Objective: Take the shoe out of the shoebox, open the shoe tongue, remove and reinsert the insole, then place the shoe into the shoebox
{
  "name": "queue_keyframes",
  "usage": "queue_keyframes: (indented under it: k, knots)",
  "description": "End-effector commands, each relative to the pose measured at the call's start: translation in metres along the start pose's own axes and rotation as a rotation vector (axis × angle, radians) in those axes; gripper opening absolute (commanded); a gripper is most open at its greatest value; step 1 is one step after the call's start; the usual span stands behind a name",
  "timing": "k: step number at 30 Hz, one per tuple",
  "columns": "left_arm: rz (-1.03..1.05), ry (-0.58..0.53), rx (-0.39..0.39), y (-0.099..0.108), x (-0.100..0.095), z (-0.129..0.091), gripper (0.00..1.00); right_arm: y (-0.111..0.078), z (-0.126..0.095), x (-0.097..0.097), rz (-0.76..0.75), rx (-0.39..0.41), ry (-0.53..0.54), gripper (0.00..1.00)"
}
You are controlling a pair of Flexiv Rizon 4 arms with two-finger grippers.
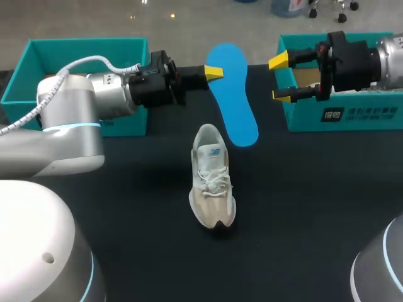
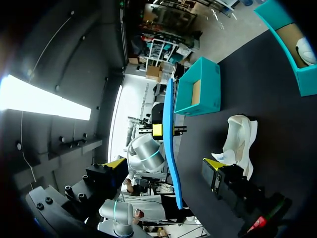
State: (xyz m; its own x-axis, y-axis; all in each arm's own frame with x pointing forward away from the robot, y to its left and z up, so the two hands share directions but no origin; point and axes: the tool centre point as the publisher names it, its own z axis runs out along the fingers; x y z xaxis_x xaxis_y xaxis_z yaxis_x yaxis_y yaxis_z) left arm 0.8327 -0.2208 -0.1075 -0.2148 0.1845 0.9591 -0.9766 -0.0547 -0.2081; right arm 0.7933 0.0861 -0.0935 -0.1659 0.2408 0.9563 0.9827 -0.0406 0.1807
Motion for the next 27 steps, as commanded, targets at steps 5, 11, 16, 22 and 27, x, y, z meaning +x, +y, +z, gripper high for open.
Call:
queue_keyframes:
  k: [5, 11, 16, 22, 27]
  knots:
    - [0.196, -0.026, -0.128, -0.018, -0.005, -0.021, 0.0, 0.001, 0.002, 0.0, 0.001, 0.0, -0.002, 1.0]
    - [0.42, -0.061, -0.242, -0.019, 0.0, -0.031, 0.0, 0.001, 0.002, 0.0, 0.001, 0.0, -0.002, 1.0]
    - [0.544, -0.002, -0.246, -0.018, 0.006, -0.033, 0.0, 0.001, 0.002, 0.0, 0.001, 0.0, -0.002, 1.0]
    - [0.755, -0.069, -0.237, -0.014, 0.016, -0.028, 0.0, 0.001, 0.002, 0.0, 0.001, 0.0, -0.002, 1.0]
    - [0.798, -0.096, -0.209, -0.015, 0.017, -0.027, 0.0, 0.001, 0.002, 0.0, 0.001, 0.0, -0.002, 1.0]
